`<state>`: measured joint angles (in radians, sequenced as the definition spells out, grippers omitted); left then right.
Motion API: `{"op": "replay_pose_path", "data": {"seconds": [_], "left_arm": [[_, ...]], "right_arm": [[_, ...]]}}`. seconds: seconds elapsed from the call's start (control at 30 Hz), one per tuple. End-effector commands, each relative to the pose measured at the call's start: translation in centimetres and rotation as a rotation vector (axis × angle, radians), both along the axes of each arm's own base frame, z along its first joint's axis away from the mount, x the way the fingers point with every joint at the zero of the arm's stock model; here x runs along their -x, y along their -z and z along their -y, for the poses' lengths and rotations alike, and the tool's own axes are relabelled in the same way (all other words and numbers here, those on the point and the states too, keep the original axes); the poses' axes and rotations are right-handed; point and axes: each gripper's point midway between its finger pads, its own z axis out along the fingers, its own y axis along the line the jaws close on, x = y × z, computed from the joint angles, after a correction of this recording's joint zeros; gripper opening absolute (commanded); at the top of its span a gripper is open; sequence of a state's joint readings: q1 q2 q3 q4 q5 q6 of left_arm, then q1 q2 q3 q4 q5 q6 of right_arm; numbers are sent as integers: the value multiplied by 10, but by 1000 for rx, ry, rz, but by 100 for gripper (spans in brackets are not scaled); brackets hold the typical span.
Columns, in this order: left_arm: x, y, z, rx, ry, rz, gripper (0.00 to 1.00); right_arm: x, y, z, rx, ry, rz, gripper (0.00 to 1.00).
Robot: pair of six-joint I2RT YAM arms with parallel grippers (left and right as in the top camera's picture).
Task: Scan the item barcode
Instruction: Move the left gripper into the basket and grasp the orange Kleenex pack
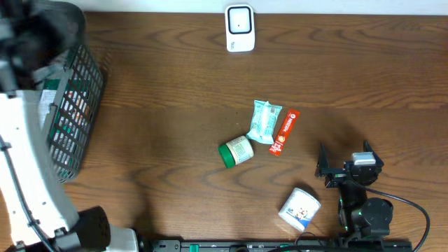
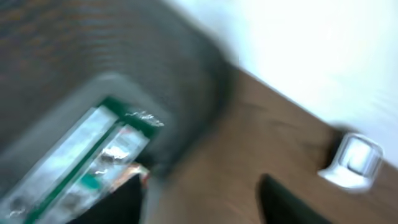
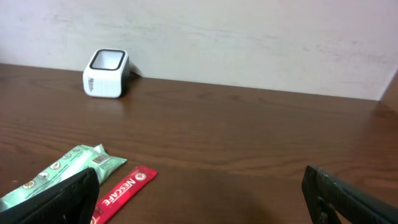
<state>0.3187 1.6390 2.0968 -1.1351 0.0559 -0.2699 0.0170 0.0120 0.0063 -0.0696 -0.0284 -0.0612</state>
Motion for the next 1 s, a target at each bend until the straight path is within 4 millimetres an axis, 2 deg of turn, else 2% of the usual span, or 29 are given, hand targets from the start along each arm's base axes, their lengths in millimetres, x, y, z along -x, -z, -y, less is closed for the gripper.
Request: {"op": "replay_pose_path", "data": {"seconds": [0.0,0.1,0.2,0.43,0.5,0.57,0.7,0.97], "left_arm": [[11,23,-37,34,-113,-67,71],[18,47,-58,100,-193,-130,75],[18,70,-73,148,-246,-180,76],[12,135,-105,344,-501,-263,76],[8,155,-106,412,-538,-297,76],[0,176,-95,505,-516,-337,76],[-3,202,-76,627,-479,-416,76],[5,230,-68,670,-493,-527,76]], "right_arm": [[0,0,0,-11,2,0,99],[0,0,0,-11,2,0,99],[0,0,0,-11,2,0,99],[0,0,0,-11,2,0,99],[0,0,0,-11,2,0,99],[0,0,0,-11,2,0,99],[0,0,0,-11,2,0,99],[0,0,0,-11,2,0,99]]}}
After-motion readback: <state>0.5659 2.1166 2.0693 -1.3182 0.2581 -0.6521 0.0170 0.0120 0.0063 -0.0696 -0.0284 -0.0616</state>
